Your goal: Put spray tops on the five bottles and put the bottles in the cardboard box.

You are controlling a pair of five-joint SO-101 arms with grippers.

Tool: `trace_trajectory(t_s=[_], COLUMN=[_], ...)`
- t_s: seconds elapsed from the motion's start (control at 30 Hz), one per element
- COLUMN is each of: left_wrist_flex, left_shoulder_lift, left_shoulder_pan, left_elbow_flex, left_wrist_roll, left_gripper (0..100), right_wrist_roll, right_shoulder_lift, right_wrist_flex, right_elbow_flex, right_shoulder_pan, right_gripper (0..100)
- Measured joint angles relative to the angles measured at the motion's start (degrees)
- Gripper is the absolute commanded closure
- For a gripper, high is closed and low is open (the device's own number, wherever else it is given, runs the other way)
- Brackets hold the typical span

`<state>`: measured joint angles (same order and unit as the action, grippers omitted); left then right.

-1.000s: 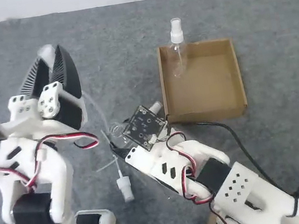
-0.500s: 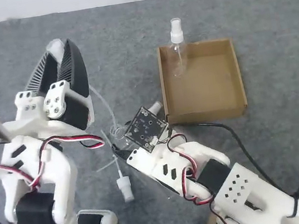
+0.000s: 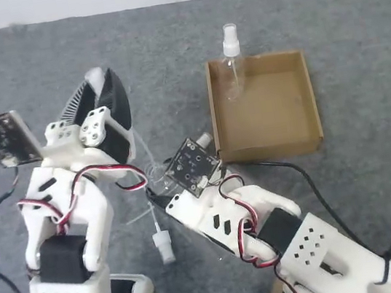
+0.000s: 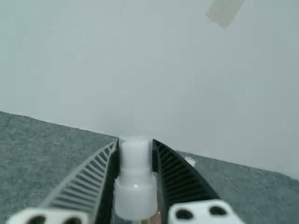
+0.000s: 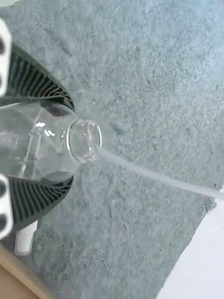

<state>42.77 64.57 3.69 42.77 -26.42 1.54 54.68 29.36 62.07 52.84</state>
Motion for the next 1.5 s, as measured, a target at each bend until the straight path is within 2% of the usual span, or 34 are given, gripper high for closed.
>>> trace_trajectory(t_s=[0.13, 0.3, 0.63, 0.87, 1.07, 1.2, 1.33, 1.5], left_wrist_flex=[3.4, 7.2, 14.9, 17.4, 19.7, 19.3, 17.6, 17.6], left_shoulder_lift=[0.0, 0.0, -0.1, 4.3, 10.4, 9.7, 4.7, -0.7], left_shoulder_pan=[1.1, 6.2, 7.6, 7.8, 6.1, 2.6, -0.9, 0.0], left_elbow_flex=[0.0, 0.0, 0.9, 0.9, 0.8, 0.8, 0.8, 0.9], left_wrist_roll=[1.1, 10.4, 12.6, 17.1, 19.3, 19.9, 20.0, 22.1], left_gripper=[99, 99, 98, 83, 86, 92, 97, 98], right_wrist_roll=[-3.1, -3.6, -3.8, -3.8, -3.9, -3.9, -3.9, -3.9], right_shoulder_lift=[0.0, 0.0, 0.0, 0.0, 0.0, 0.0, 0.0, 0.0], right_wrist_flex=[0.0, -2.9, -7.1, -7.2, -7.2, -7.2, -7.2, -7.2], right_elbow_flex=[0.0, 1.6, 4.5, 4.5, 4.5, 4.5, 4.5, 4.5], right_shoulder_pan=[-0.7, -1.2, -1.5, -1.5, -1.6, -1.6, -1.6, -1.6], right_gripper=[99.3, 99.3, 99.3, 99.3, 99.3, 99.3, 99.3, 99.3])
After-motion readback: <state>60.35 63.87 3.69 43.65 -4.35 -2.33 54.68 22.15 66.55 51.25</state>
